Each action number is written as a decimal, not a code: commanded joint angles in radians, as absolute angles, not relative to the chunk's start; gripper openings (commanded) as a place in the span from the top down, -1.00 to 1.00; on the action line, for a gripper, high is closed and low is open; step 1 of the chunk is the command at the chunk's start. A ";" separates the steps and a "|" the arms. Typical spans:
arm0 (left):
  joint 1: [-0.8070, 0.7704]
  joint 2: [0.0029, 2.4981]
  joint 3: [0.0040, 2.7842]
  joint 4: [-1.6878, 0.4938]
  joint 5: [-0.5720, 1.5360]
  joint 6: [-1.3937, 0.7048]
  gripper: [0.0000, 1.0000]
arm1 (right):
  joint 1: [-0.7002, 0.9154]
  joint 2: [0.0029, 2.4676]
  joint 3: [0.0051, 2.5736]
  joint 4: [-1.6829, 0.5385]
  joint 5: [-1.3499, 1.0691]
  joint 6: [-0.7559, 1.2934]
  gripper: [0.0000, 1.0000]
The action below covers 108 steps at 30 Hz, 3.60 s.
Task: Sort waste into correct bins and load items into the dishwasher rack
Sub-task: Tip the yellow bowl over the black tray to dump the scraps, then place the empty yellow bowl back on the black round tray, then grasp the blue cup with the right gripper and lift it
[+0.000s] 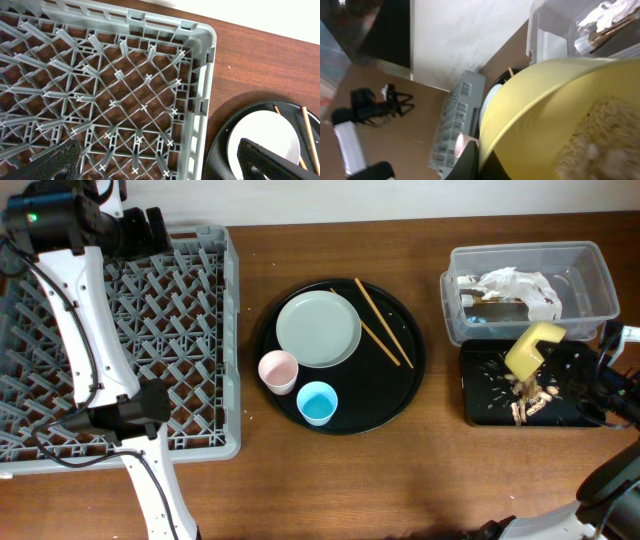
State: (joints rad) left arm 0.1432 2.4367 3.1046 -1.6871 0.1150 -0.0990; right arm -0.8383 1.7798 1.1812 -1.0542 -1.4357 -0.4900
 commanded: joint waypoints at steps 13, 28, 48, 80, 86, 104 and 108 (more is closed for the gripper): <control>0.143 2.406 3.116 -1.687 0.107 -0.108 -0.98 | -0.845 1.782 1.181 -1.058 -1.552 -0.222 0.92; 0.143 2.406 3.116 -1.688 0.107 -0.108 -0.98 | -0.847 1.782 1.181 -1.055 -1.552 -0.114 0.92; 0.143 2.406 3.116 -1.688 0.107 -0.108 -0.98 | -0.767 1.722 1.196 -1.242 -1.525 -0.252 0.92; 0.143 2.406 3.116 -1.688 0.107 -0.108 -0.98 | 0.421 1.957 1.508 -1.032 -0.244 0.350 0.92; 0.143 2.406 3.116 -1.688 0.107 -0.108 -0.98 | 0.425 1.983 1.510 -1.022 -0.286 0.350 0.13; 0.143 2.406 3.116 -1.688 0.108 -0.108 -0.98 | 0.440 1.981 1.879 -1.140 -0.355 0.319 -0.17; 0.143 2.406 3.116 -1.687 0.107 -0.108 -0.98 | 0.487 1.986 1.865 -1.122 -0.316 0.319 -0.13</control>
State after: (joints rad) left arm 0.1432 2.4367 3.1046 -1.6871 0.1154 -0.0990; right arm 0.4362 1.9762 1.8626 -1.1313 -0.3450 0.3321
